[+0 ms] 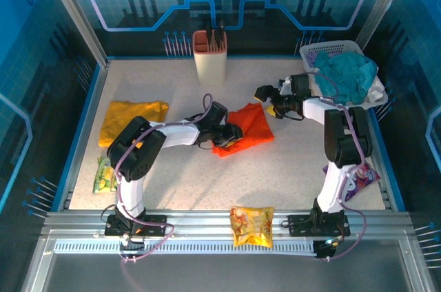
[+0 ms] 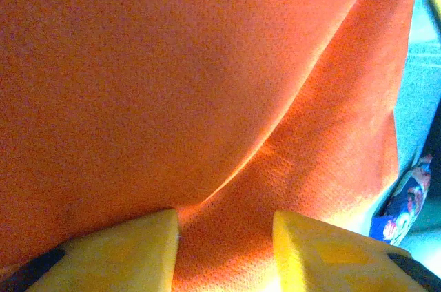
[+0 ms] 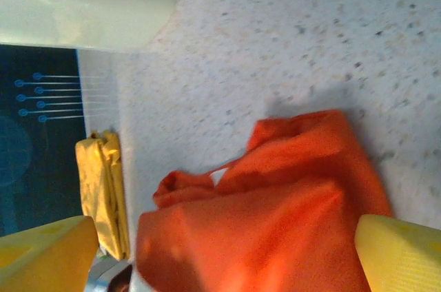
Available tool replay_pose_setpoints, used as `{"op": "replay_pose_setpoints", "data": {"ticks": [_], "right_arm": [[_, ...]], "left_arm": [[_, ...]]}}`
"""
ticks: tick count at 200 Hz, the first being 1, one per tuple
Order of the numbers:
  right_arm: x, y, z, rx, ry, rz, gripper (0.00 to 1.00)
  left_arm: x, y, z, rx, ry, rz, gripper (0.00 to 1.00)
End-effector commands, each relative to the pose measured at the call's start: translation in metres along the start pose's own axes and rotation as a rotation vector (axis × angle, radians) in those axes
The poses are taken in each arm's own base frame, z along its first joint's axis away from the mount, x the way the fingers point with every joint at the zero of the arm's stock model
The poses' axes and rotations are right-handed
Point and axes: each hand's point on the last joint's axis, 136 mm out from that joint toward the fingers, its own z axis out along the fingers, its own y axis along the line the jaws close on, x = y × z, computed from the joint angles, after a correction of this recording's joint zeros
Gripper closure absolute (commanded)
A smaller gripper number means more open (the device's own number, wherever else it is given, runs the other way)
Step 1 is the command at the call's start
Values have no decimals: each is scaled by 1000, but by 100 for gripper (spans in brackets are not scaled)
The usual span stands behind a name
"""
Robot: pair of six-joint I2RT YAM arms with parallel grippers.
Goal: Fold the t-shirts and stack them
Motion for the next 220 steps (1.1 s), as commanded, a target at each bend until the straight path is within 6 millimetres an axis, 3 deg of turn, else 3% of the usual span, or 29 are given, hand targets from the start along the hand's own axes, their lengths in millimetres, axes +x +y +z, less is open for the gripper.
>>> {"op": "replay_pose_setpoints", "data": {"ticks": [1,29,61,89,115,118,170,220], "right_arm": [[11,35,-29,-25,-13,-72,3],[42,49,-47,-22,27,-60,2],[78,58,-47,-42,90,28,2],[98,63,-40,-49,90,75,2],[104,68,-33,-79,68,132,2],[110,60,-30,-66,77,146,2],[132,39,0,-14,113,191,3],[154,-5,19,87,152,225,4]], "left_arm": [[16,22,-15,-63,73,75,58],[7,11,-39,-48,59,180,57],[2,-10,-60,0,80,270,55],[10,-33,-64,96,115,208,55],[15,-38,-60,145,106,144,55],[16,-37,-59,148,105,132,55],[38,-34,-20,195,133,25,56],[43,7,-10,58,122,21,57]]}}
